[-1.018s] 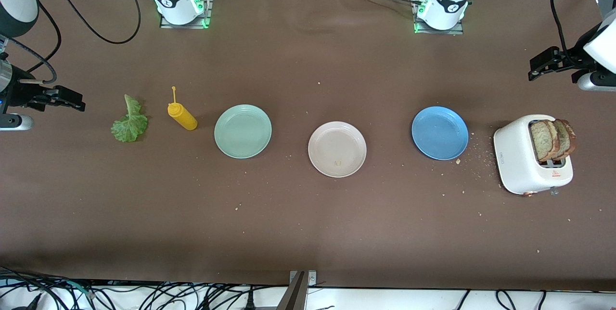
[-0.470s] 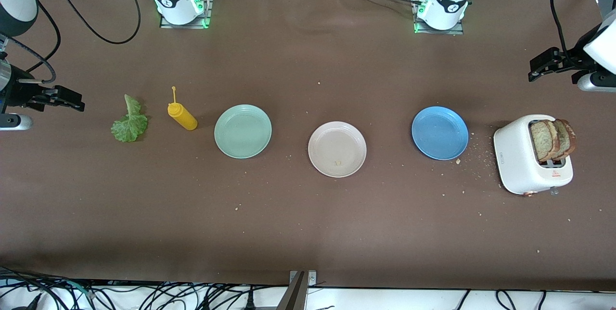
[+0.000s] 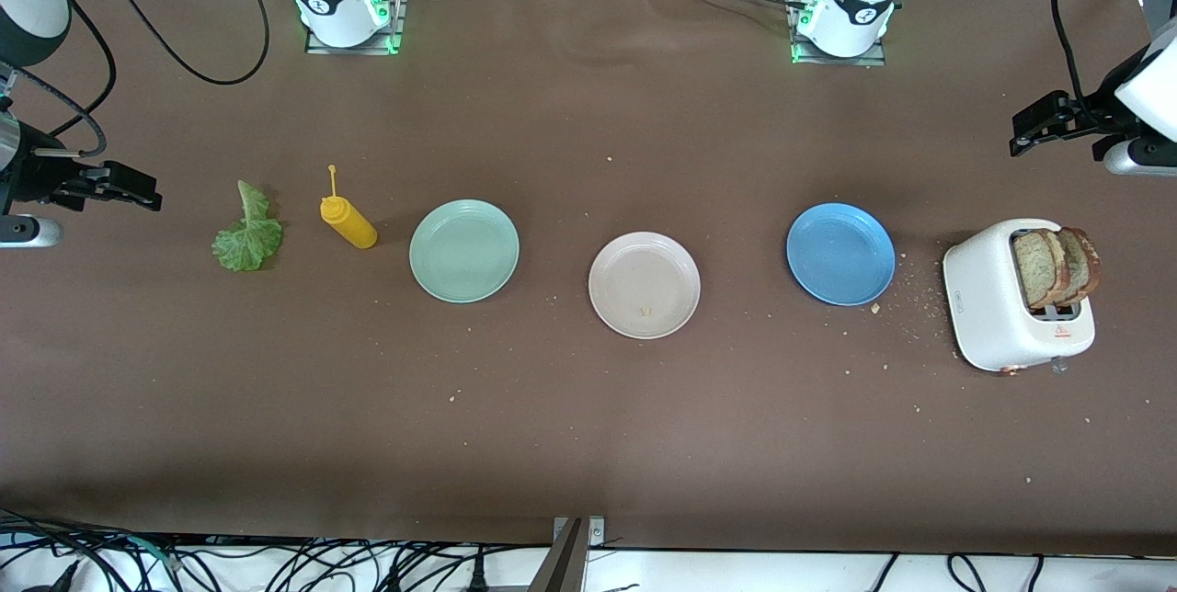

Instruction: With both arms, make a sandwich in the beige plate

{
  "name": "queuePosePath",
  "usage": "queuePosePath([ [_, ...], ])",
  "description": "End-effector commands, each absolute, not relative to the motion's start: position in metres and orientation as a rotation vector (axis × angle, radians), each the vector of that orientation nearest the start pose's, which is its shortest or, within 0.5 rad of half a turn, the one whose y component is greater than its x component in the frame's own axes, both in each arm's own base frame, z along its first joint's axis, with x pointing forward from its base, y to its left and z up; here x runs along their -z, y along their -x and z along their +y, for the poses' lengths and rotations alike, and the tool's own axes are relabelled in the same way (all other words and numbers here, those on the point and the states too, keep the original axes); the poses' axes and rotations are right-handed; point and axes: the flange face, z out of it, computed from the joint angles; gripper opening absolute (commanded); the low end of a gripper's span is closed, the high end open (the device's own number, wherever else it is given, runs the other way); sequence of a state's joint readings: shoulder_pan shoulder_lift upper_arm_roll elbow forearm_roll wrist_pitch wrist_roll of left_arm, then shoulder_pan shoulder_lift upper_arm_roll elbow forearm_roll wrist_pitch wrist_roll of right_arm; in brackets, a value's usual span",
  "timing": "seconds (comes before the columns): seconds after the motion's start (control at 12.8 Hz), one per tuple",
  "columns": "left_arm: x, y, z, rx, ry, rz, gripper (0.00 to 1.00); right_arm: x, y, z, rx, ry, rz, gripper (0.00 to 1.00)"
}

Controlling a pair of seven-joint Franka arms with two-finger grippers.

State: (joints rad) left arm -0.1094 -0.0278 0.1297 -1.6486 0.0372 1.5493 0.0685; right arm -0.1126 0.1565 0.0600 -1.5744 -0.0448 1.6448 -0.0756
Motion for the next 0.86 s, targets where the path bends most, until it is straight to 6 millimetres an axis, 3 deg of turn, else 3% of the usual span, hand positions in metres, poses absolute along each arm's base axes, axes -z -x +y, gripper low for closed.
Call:
queuePosePath([
  [0.0, -0.604, -0.545, 0.018, -0.100, 3.120, 0.108, 1.00, -0.538, -0.601, -0.036, -0.174, 3.176, -0.040, 1.00],
  [0.31, -0.604, -0.545, 0.018, -0.098, 3.118, 0.108, 1.00, -0.529, -0.595, -0.038, -0.254, 3.168, -0.032, 1.00],
  [0.78, -0.604, -0.546, 0.018, -0.089, 3.118, 0.108, 1.00, -0.528, -0.598, -0.038, -0.225, 3.176, -0.034, 1.00],
])
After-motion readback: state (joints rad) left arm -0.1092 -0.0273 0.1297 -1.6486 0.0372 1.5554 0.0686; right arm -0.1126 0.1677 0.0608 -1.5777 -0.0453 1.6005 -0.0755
